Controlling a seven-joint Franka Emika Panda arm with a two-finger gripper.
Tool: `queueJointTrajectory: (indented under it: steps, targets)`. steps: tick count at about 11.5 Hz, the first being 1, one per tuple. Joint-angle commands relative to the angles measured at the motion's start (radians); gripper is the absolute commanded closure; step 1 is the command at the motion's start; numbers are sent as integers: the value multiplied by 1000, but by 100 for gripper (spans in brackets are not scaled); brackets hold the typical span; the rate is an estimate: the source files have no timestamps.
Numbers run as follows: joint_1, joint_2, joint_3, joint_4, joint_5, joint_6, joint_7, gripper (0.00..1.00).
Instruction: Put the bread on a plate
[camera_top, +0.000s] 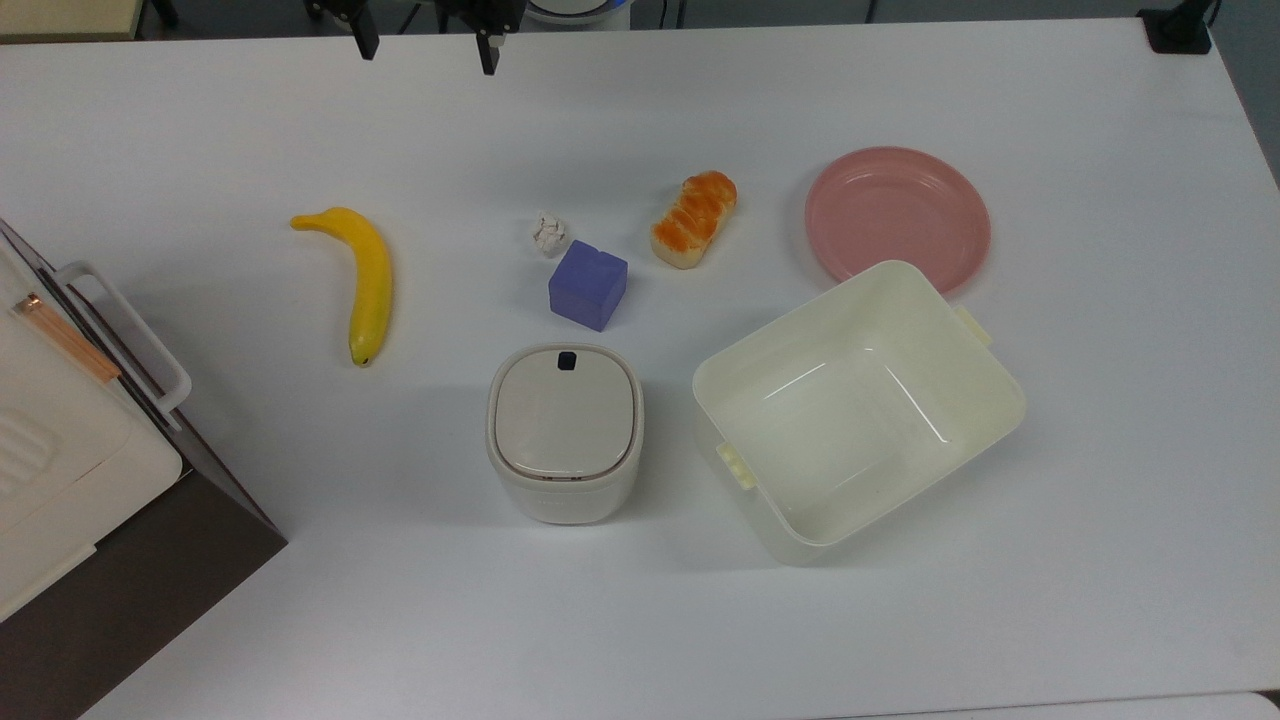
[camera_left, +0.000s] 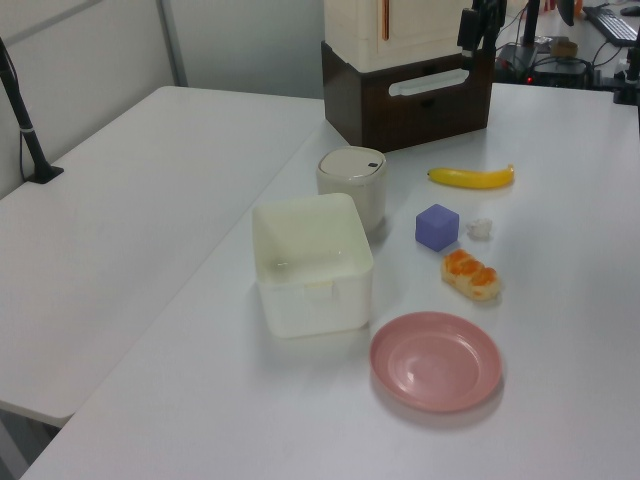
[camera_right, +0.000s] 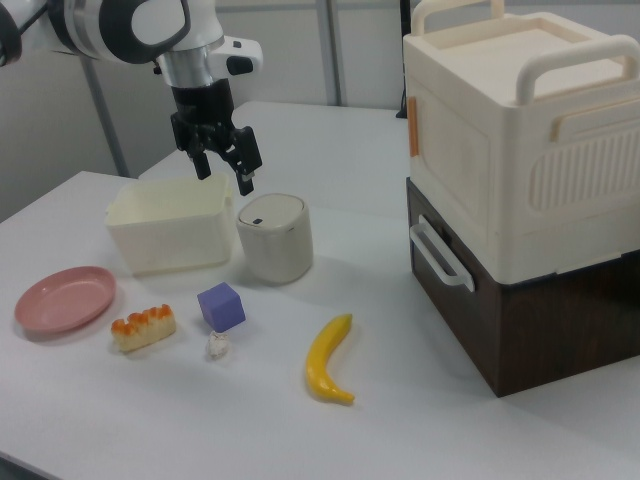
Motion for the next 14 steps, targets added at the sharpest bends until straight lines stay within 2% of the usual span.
queueJointTrajectory:
  steps: [1, 7, 14]
  targets:
    - [5, -27, -6, -23, -12, 16, 9, 0]
    - [13, -22, -6, -29, -12, 24, 3, 0]
    - [17, 38, 4, -28, -6, 38, -46, 1]
